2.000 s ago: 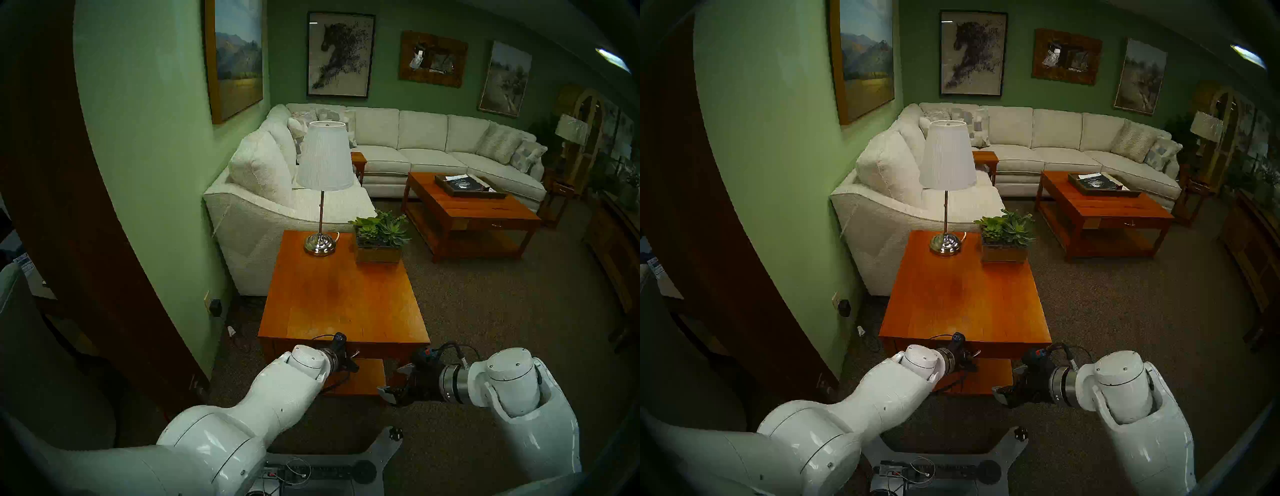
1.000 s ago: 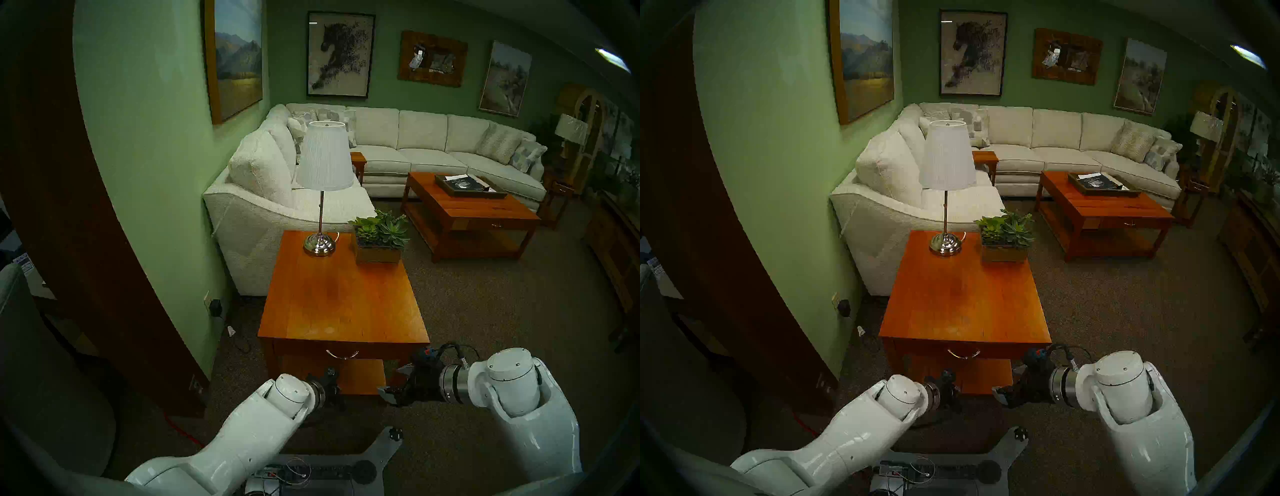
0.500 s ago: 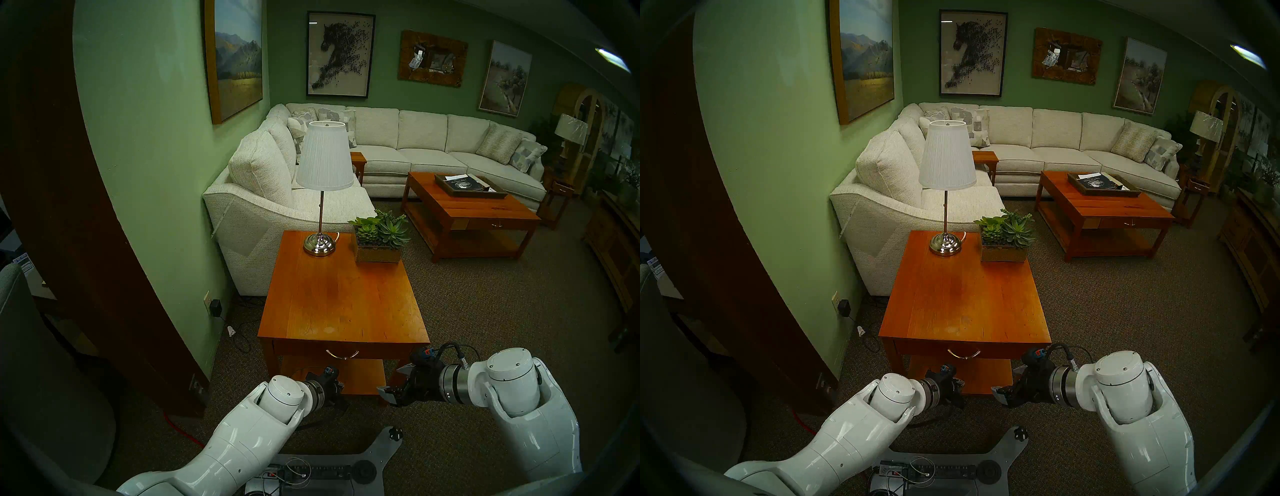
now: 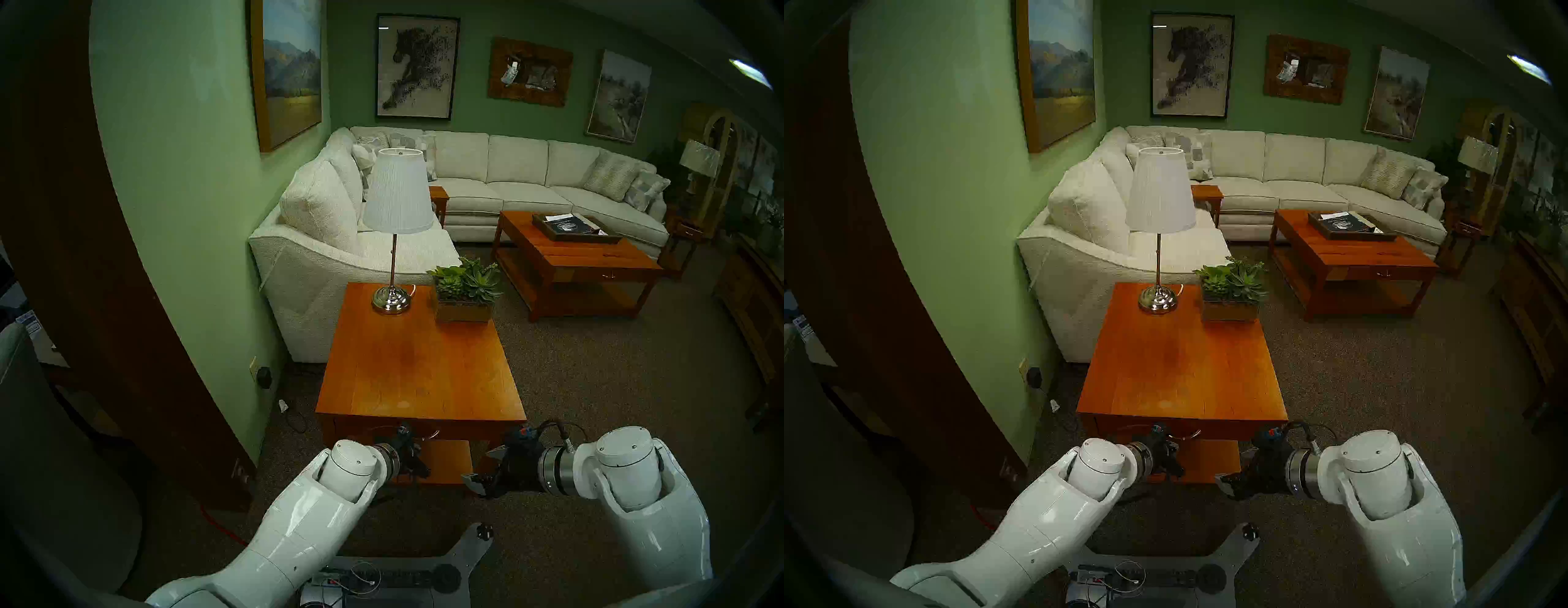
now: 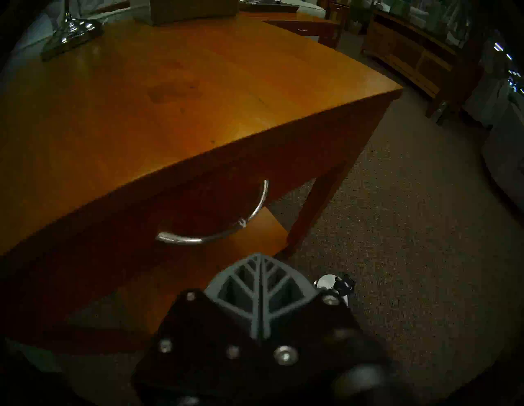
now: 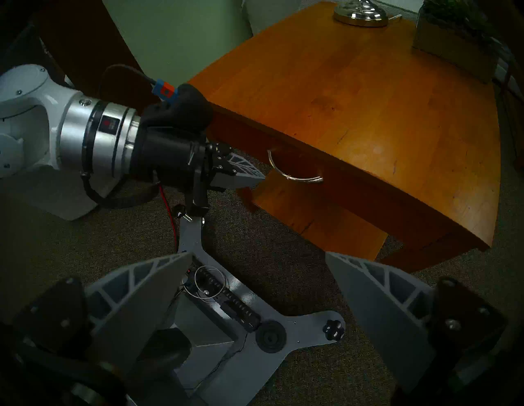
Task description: Open the drawer, take out the contents and close the drawer
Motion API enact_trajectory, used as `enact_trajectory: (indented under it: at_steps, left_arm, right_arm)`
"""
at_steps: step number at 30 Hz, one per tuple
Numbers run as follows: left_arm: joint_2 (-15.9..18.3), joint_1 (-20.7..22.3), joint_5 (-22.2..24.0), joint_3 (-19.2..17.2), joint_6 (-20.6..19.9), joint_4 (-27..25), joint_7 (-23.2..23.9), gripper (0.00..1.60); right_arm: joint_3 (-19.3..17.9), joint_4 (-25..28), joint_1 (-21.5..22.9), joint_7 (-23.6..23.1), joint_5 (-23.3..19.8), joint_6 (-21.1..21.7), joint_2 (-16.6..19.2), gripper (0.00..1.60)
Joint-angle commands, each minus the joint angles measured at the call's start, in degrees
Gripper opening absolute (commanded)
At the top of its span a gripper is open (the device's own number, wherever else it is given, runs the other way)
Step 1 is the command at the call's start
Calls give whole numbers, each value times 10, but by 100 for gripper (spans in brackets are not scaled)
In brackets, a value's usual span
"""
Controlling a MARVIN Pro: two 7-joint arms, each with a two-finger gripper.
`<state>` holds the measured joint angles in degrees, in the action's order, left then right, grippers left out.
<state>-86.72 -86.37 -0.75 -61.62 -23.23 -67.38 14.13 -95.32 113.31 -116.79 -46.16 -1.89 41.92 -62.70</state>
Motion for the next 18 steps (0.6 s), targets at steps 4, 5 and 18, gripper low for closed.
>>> enact_trajectory:
  at_steps: [4,5,18]
  left_arm:
    - [-22,56,-33,22,44,33,-22,0]
    - [-23,59,-36,24,49,38,-24,0]
    - [-29,93,-56,40,92,82,-28,0]
  right_arm:
    - [-1,15,4,-1,-1,-1,1,160]
    - [-1,15,4,-1,-1,-1,1,160]
    - [0,15,4,0,-2,-1,1,160]
